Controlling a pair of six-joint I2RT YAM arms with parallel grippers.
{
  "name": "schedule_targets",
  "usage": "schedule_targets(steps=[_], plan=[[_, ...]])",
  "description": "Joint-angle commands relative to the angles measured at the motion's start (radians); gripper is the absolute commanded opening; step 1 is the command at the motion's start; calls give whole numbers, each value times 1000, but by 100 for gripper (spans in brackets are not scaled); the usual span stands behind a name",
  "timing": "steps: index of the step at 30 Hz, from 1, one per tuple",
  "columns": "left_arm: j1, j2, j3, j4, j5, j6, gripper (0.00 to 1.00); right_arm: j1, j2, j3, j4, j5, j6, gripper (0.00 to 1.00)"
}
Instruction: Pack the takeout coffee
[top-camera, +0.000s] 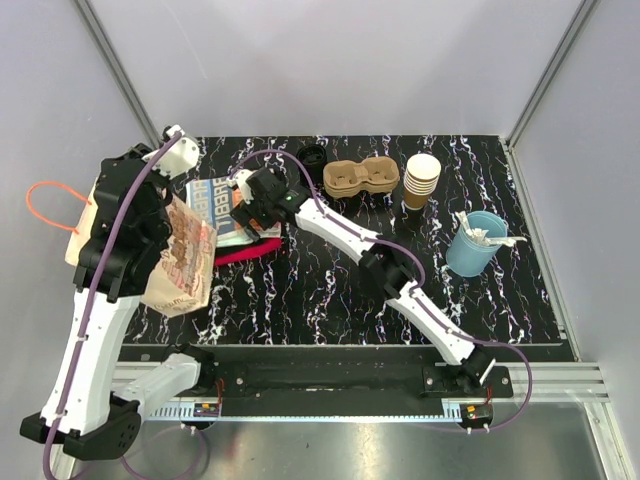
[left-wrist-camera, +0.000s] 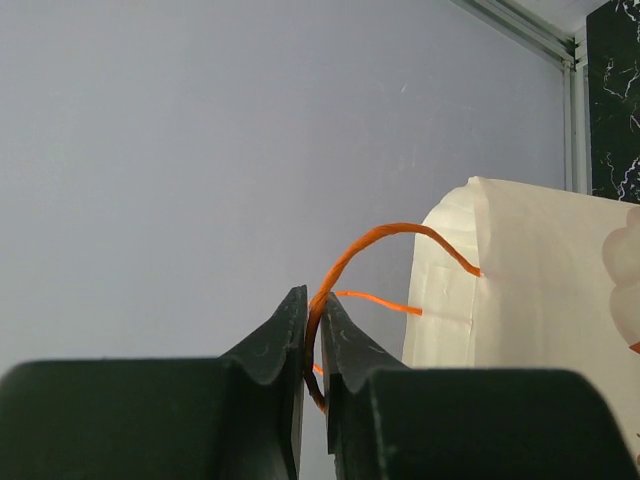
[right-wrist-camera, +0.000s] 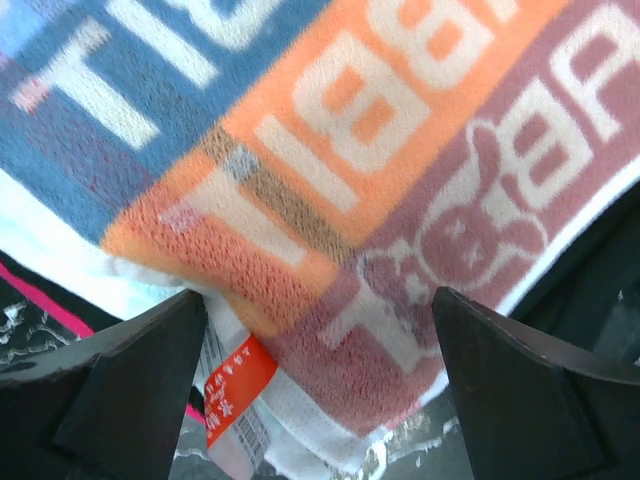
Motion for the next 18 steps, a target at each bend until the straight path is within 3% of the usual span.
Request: schedule_targets(steps=[1, 6, 10, 18], plan=[[-4, -15, 3, -12, 46, -28, 11, -14, -186, -137, 71, 51, -29, 100], [-49, 2, 17, -45, 72, -55, 9, -43, -537, -401, 59, -52, -64, 100], [-95, 25, 63, -87, 119, -97, 9, -70, -695, -442, -59, -88, -104, 100], [-261, 139, 157, -92, 153, -142, 9, -173, -961, -534, -234, 35, -174, 100]])
